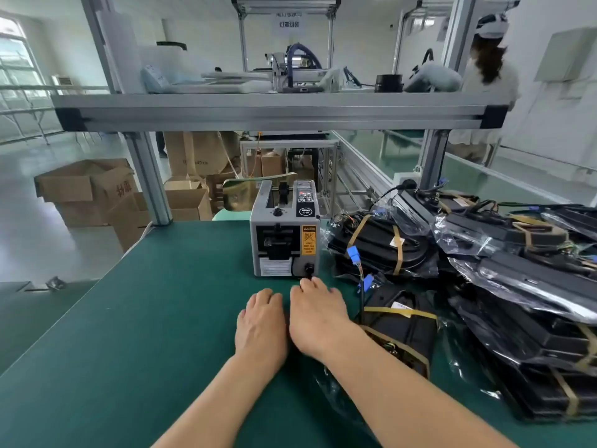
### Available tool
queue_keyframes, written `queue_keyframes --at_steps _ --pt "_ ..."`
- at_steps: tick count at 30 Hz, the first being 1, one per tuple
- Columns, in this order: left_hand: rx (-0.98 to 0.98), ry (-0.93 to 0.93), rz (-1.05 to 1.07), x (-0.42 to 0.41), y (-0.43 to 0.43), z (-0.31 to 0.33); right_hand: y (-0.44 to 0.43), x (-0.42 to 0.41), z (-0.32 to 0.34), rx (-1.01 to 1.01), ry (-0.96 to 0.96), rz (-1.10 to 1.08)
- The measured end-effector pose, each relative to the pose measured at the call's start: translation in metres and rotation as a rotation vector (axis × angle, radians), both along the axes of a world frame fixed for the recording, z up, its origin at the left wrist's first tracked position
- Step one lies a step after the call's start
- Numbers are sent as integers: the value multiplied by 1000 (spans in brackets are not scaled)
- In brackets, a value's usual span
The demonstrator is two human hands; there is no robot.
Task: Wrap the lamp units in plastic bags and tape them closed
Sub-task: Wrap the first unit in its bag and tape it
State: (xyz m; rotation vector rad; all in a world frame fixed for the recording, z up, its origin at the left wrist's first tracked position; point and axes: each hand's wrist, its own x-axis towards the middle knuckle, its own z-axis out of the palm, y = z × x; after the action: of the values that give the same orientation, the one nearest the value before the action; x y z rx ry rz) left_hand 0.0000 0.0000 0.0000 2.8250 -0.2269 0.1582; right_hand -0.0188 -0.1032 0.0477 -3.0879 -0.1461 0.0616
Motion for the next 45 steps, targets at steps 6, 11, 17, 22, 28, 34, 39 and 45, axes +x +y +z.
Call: queue_keyframes --at_steps 6,11,17,22,28,34,39,45 --pt "-36 -32 -9 0 -2 -16 -7 -8 -17 -34 95 -35" --pt "-1 -62 -14 -1 0 -22 -12 -3 -14 107 129 -51" --pt "11 -76 -7 -3 -1 -22 -20 10 -3 727 38 -310" --pt "17 -76 18 -4 -1 -25 -43 13 21 1926 -212 -796" --pt "-26 -53 16 -5 0 -23 -78 9 38 2009 -471 -797" --pt "-50 -45 25 -5 0 -21 -122 7 40 2045 -575 -1064" --pt "-66 -43 12 -7 2 -18 -134 18 43 1870 -518 -1023" --pt "-85 -39 10 -7 2 -17 -146 29 35 1753 -489 -1126"
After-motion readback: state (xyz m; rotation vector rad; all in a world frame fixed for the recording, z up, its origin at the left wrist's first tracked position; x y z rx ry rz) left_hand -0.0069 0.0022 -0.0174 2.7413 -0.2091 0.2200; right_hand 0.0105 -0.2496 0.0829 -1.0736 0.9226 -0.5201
